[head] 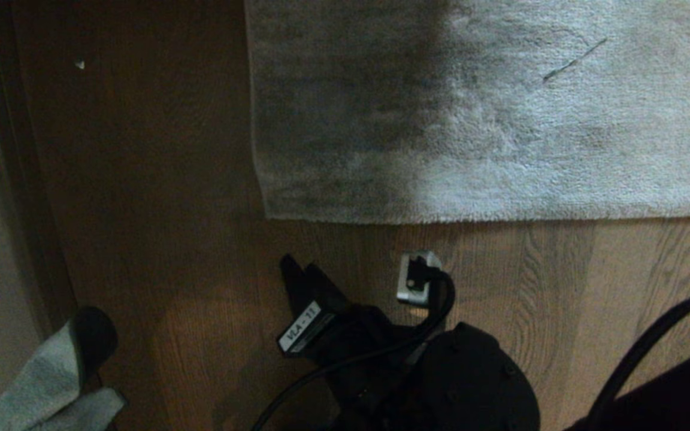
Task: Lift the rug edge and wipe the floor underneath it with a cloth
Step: Lay down the carpet
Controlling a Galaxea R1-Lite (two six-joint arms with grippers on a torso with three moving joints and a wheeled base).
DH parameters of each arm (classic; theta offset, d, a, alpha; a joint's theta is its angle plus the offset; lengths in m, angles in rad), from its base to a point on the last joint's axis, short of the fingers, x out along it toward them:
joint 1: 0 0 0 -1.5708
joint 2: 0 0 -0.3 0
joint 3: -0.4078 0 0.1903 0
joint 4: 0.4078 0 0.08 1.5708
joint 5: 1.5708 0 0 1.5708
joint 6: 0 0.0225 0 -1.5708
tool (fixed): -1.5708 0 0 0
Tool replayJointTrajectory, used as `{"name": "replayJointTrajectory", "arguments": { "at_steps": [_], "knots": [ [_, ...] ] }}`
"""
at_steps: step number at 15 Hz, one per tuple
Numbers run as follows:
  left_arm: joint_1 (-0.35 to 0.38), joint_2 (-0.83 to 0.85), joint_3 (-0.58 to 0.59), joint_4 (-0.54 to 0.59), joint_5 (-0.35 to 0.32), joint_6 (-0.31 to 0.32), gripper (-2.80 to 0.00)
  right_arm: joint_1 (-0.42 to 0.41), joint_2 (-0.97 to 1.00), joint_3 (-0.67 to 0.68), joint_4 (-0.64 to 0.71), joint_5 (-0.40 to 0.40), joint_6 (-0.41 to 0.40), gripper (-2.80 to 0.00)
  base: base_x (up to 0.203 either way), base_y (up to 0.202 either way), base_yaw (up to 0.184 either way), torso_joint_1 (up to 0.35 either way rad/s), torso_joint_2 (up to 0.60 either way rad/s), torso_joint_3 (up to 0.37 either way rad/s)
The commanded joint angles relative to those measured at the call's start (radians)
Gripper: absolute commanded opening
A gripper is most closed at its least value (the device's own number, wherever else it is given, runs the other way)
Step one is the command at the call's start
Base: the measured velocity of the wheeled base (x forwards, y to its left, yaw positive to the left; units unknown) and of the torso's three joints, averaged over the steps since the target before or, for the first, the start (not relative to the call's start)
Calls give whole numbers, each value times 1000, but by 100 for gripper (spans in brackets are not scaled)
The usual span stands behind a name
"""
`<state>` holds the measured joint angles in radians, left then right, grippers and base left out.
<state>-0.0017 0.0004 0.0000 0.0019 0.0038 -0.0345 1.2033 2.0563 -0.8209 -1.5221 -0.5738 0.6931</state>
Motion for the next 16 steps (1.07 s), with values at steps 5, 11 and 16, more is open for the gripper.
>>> {"name": "replayJointTrajectory", "arguments": {
  "at_steps": [5, 11, 16],
  "knots": [
    [0, 0, 0, 1, 1, -1, -280, -160, -111, 175, -41, 4, -41, -280, 0, 0, 0, 0, 0, 0],
    [0, 0, 0, 0, 1, -1, -280, -280, -198, 235, 91, 23, -142, -280, 0, 0, 0, 0, 0, 0],
    [0, 0, 0, 0, 1, -1, -280, -356, -237, 240, 258, 28, -161, -280, 0, 0, 0, 0, 0, 0]
  ]
}}
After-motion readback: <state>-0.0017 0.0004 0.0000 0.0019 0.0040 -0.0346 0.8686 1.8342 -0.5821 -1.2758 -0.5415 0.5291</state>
